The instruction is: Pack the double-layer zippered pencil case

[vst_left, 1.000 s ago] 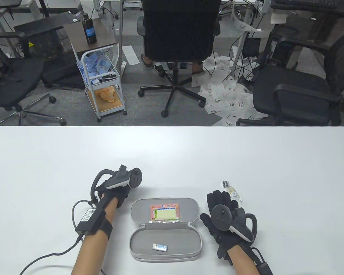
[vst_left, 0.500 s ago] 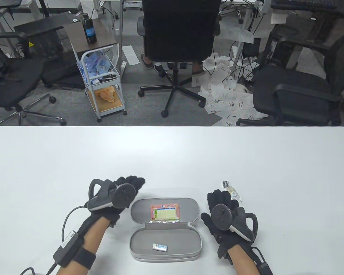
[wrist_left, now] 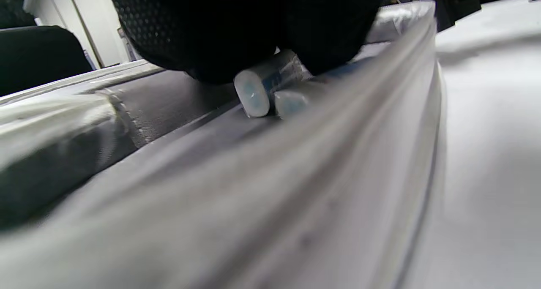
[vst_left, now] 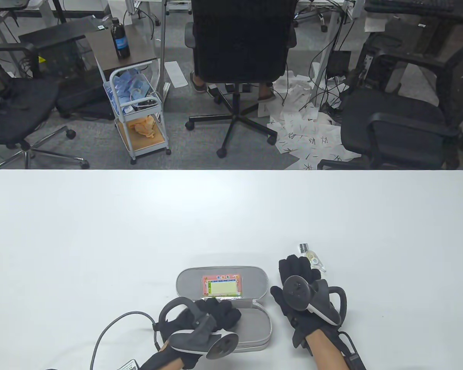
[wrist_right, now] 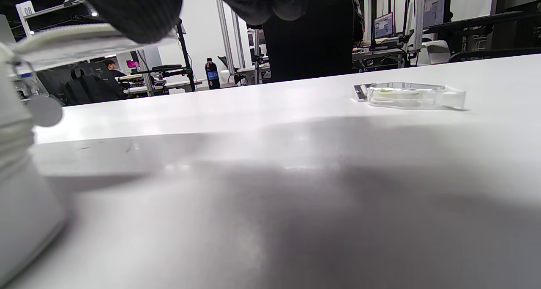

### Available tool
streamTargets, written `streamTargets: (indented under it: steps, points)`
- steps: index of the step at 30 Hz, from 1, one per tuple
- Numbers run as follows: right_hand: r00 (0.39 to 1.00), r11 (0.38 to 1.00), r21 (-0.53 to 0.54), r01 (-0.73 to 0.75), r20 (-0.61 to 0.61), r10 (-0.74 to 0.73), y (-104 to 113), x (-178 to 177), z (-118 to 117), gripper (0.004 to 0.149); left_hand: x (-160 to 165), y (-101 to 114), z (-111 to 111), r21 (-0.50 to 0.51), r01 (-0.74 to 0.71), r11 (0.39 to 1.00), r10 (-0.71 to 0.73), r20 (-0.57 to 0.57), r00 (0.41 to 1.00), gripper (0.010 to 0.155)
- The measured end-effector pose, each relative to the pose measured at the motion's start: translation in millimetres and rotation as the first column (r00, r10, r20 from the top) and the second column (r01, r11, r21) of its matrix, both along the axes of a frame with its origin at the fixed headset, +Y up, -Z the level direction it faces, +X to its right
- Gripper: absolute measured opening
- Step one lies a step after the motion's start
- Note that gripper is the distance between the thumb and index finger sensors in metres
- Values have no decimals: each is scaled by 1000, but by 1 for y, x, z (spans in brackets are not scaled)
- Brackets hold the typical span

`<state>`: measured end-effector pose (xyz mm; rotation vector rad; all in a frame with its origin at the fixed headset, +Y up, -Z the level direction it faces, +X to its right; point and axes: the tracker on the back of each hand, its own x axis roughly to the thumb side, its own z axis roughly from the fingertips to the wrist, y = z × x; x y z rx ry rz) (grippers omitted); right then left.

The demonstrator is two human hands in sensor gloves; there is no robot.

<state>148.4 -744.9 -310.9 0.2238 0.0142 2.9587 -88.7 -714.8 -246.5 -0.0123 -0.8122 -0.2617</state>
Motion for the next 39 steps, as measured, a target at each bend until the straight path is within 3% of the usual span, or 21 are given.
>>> streamTargets:
  steps: [3,8,13,17,22,33,39]
  points:
    - [1000,1000,2,9,-1,-9,0,1,1,72,-24,20,-7,20,-134,991,135,-87,987,59]
    - [1000,1000,12,16,-1,-16,2,1,2,72,-91,47,-20,170,-291,942,332,-321,887,72]
    - [1000,1000,17,14,5,-14,2,2,2,72,-141,30,-32,189,-298,936,353,-532,770,83]
    - [999,1000,21,19,29,-19,2,5,2,72,-156,8,-38,114,-301,947,306,-606,734,88]
    - [995,1000,10,25,97,-25,-3,15,-7,71,-151,-3,-44,55,-211,976,198,-630,751,92]
    - [971,995,40,90,220,-96,7,59,-20,69,-149,-4,-44,53,-208,977,193,-640,744,90]
    - [952,995,-94,32,307,-2,-2,77,-47,73,-152,-6,-46,45,-216,975,194,-642,742,90]
